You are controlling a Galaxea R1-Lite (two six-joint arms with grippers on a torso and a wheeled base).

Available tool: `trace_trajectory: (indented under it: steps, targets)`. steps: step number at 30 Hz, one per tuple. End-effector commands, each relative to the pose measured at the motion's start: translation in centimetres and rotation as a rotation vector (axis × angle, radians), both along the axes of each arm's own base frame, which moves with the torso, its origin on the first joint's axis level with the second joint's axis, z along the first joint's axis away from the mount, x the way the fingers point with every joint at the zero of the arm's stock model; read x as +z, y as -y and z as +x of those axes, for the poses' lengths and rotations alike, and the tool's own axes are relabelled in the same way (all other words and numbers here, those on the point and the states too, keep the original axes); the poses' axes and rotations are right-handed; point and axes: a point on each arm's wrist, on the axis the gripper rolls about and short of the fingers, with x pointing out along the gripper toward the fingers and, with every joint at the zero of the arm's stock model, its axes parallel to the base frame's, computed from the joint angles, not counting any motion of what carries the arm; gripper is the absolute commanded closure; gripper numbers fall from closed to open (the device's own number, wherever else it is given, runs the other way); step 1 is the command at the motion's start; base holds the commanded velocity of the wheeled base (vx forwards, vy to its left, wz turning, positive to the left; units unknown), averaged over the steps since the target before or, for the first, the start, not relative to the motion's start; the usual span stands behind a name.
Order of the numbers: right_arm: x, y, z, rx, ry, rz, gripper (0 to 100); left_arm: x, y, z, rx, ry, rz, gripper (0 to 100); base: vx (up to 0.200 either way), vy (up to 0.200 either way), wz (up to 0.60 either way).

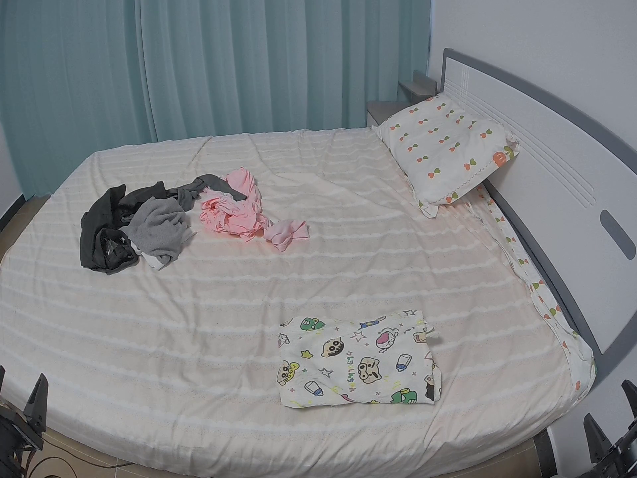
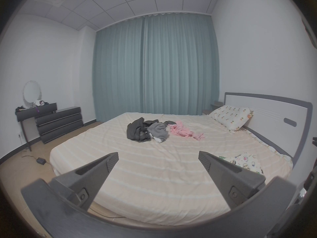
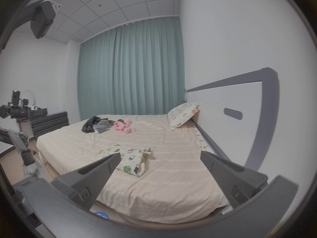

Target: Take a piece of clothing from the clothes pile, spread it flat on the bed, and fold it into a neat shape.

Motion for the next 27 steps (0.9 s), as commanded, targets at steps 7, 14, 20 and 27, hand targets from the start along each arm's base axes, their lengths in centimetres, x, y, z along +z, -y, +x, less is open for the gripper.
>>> trace_trajectory:
  steps: [7,14,20,27]
  targets:
    - [-0.1,0.2,-0.2,-0.082,0.024,-0.007,0,-4.1,0.1,-2.2,0.104,0.033,0.042,0,0.0,0.0,0.0]
    - [-0.1,0.2,-0.2,-0.11,0.025,-0.017,0,-4.6,0.5,-1.2,-0.081,0.153,0.053,0,0.0,0.0,0.0]
    - [-0.3,-0.1,-0.1,0.048,0.022,-0.011,0,-5.2,1.0,-1.0,-0.299,0.121,0.054,0,0.0,0.0,0.0]
    - [-0.4,-0.3,0.0,0.145,0.04,0.001,0,-5.1,1.0,-1.0,-0.3,0.125,0.045,0,0.0,0.0,0.0]
